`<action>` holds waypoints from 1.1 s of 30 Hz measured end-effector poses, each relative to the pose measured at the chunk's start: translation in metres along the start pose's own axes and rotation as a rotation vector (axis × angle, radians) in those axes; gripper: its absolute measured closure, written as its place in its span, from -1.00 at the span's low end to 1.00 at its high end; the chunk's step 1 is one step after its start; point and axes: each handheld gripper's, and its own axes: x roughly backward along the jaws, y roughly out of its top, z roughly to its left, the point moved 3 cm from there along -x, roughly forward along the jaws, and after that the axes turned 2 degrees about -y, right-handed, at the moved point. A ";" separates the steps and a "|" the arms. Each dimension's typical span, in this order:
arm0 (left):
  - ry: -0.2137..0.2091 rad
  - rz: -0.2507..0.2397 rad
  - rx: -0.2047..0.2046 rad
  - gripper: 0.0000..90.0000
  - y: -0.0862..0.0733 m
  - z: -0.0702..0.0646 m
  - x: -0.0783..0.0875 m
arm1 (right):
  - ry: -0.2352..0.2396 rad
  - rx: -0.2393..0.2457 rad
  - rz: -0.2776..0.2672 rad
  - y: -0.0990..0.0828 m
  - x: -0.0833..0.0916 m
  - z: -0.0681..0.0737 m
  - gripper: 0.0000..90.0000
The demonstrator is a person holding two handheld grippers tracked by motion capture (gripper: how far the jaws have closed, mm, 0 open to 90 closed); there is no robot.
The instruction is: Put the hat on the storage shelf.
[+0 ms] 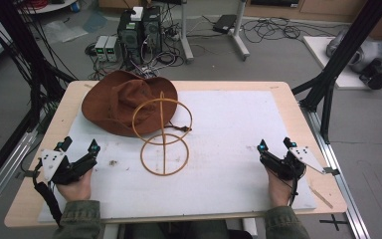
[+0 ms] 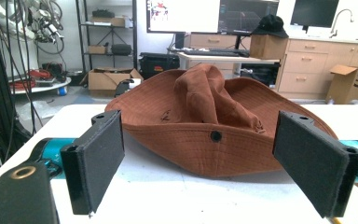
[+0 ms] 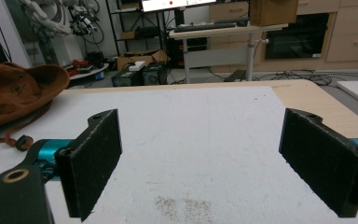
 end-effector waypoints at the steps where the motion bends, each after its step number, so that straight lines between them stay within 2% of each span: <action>1: 0.000 0.000 0.000 -0.63 0.000 0.000 0.000 | 0.001 -0.001 0.000 0.000 0.000 0.000 -0.73; 11: 0.005 -0.006 0.003 -0.63 0.000 0.000 0.000 | 0.003 -0.005 0.000 0.000 0.000 0.000 -0.73; 18: -0.010 0.000 0.008 -0.63 0.001 -0.001 -0.001 | 0.005 -0.003 0.000 0.000 0.000 0.000 -0.73; 24: -0.026 0.024 0.011 -0.63 0.003 -0.007 -0.006 | 0.007 -0.010 0.005 0.000 -0.002 -0.001 -0.73; 27: -0.036 0.033 -0.004 -0.63 0.007 -0.009 -0.010 | 0.005 -0.001 0.002 0.000 -0.003 -0.002 -0.73; 33: -0.043 0.052 -0.010 -0.62 0.009 -0.009 -0.018 | 0.007 -0.021 0.006 0.000 -0.004 -0.004 -0.73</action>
